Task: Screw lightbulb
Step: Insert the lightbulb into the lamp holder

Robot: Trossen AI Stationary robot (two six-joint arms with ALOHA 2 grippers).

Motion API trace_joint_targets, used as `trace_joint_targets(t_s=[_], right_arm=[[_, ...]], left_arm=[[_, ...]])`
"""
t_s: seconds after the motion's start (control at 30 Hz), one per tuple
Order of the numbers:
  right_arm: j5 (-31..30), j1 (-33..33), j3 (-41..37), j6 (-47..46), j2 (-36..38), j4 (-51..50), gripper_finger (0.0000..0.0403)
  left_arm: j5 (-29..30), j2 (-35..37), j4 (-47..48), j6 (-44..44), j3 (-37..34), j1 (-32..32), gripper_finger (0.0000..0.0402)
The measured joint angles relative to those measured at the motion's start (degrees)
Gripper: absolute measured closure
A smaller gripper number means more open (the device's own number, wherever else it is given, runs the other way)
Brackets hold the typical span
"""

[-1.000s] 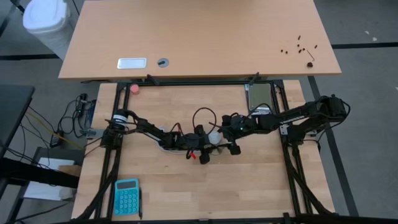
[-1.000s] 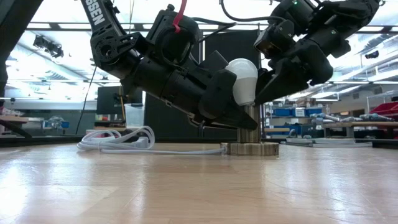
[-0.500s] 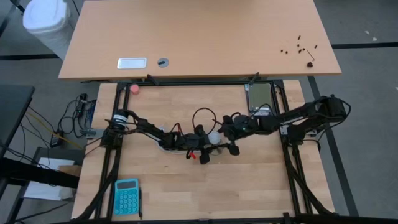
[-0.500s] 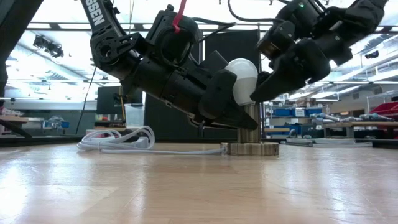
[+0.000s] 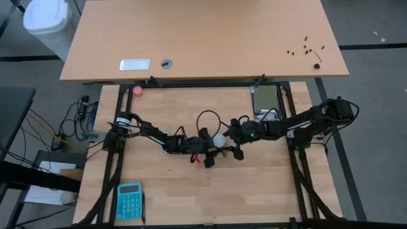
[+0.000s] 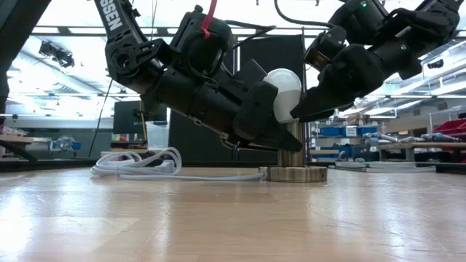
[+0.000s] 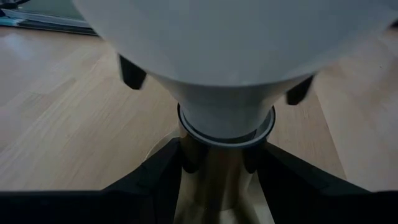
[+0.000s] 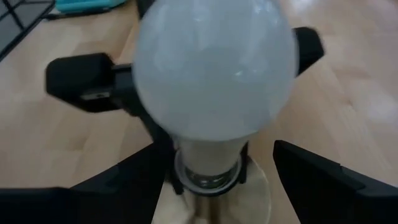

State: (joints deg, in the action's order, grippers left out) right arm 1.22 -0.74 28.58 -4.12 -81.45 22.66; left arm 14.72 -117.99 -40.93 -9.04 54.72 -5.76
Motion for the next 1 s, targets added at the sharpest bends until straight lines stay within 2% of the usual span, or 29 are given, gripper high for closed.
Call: trace_joint_targets(t_s=[0.2, 0.57, 0.8, 1.0], right_arm=[[-0.3, -0.9, 0.0, 0.0, 0.0, 3.5, 0.0100], [-8.0, -4.0, 0.0, -2.9, -0.2, 4.5, 0.0102], [-7.7, -4.5, 0.0, -1.8, -7.4, 11.9, 0.0115], [-7.9, -4.6, 0.0, -3.2, -8.6, 15.9, 0.0116]], left_arm=[[0.1, 0.0, 0.0, -0.2, 0.0, 0.0, 0.0204], [0.6, 0.0, -0.2, -0.2, 0.0, 0.0, 0.0204], [0.7, 0.0, -0.2, -0.3, 0.0, 0.0, 0.0204], [0.7, 0.0, 0.0, -0.4, 0.0, 0.0, 0.0204]])
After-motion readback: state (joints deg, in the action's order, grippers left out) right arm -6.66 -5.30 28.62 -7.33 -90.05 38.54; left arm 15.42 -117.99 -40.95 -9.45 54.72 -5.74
